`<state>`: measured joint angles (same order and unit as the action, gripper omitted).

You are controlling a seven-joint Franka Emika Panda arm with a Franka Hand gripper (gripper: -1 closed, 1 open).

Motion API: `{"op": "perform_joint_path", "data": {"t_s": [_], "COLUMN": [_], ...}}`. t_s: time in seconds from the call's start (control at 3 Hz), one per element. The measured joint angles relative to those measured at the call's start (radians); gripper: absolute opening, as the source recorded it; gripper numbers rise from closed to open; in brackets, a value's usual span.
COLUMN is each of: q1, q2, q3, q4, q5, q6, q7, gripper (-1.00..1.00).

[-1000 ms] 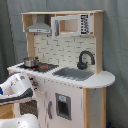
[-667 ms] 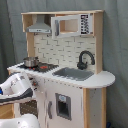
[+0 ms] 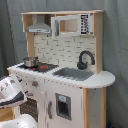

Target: Play with the kitchen

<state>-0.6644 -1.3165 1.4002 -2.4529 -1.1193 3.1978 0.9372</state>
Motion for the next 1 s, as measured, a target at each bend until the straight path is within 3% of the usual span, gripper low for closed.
{"op": "perform_joint_path", "data": {"t_s": [0.33, 1.0], "q1": [0.050, 0.057], "q2": [-0.014, -0.075], "q3": [0.015, 0.065], "q4": [0.013, 0.016], "q5": [0.000, 0.000], "q6": [-0.062, -0.098], "q7": [0.072, 0.278], "gripper": [1.00, 1.00]}}
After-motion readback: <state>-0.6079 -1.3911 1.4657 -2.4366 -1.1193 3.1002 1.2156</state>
